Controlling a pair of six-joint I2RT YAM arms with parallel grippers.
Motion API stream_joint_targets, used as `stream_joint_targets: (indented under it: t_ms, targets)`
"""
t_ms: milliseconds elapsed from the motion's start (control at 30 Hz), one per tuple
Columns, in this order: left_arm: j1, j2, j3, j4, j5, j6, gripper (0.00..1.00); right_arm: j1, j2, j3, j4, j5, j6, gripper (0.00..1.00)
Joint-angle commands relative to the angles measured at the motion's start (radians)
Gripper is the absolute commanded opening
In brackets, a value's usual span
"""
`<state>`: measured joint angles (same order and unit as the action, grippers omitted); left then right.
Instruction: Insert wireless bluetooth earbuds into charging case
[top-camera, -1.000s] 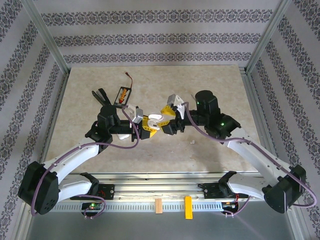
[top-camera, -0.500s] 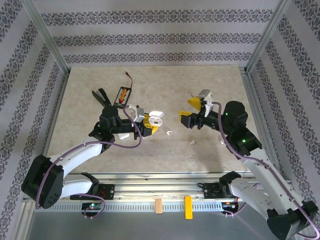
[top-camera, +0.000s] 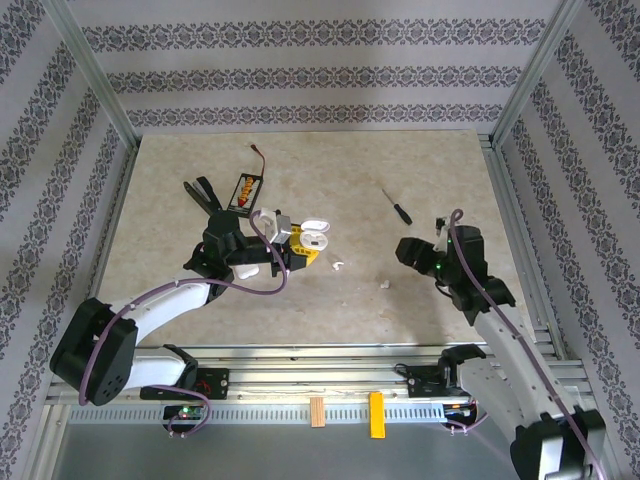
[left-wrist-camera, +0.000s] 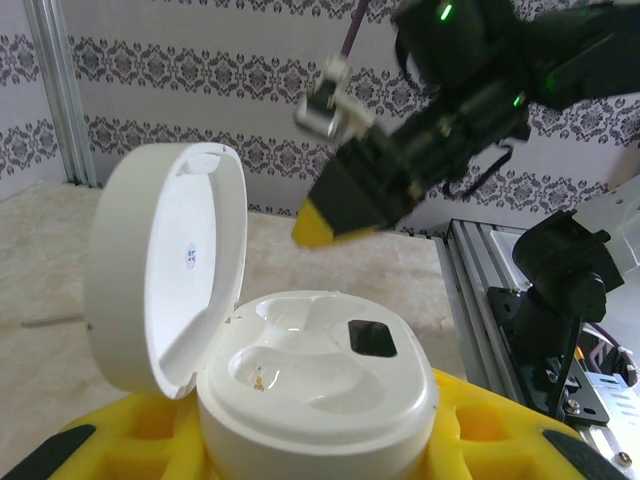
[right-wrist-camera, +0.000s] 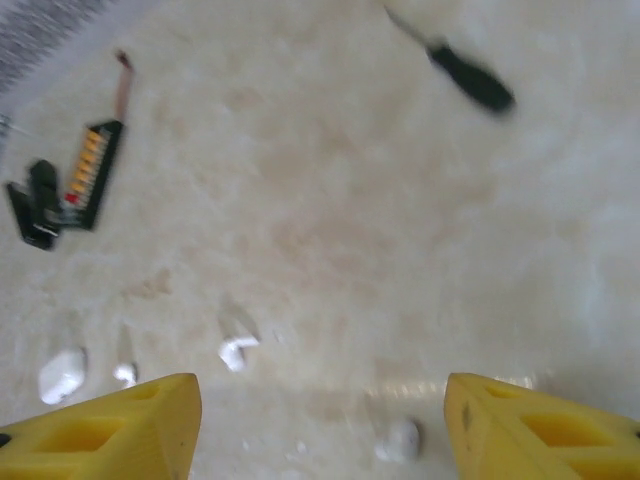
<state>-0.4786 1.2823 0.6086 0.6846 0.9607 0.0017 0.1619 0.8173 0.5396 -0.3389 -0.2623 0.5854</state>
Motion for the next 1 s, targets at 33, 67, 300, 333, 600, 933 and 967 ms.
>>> stream_joint_targets:
  t_ms: [33, 67, 300, 333, 600, 933, 967]
  targets:
    - [-0.008, 0.003, 0.0, 0.094, 0.029, -0.004, 0.26, -0.009, 0.096, -0.078, 0.098, -0.141, 0.122, 0.59]
    - [-0.008, 0.002, 0.0, 0.094, 0.031, -0.002, 0.26, -0.011, 0.129, -0.086, 0.126, -0.163, 0.127, 0.57]
    - [-0.008, 0.0, -0.003, 0.105, 0.036, -0.002, 0.26, -0.013, 0.274, -0.095, 0.192, -0.226, 0.117, 0.44]
    - [-0.008, 0.0, -0.004, 0.104, 0.036, -0.002, 0.26, -0.013, 0.287, -0.093, 0.194, -0.229, 0.115, 0.43]
    - [-0.008, 0.006, -0.002, 0.112, 0.04, -0.008, 0.26, -0.015, 0.349, -0.096, 0.186, -0.21, 0.1, 0.38]
    - [-0.008, 0.014, -0.002, 0.131, 0.046, -0.022, 0.25, -0.012, 0.433, -0.089, 0.203, -0.241, 0.094, 0.38]
    - [-0.008, 0.013, -0.002, 0.13, 0.046, -0.022, 0.25, -0.011, 0.441, -0.086, 0.205, -0.242, 0.093, 0.38]
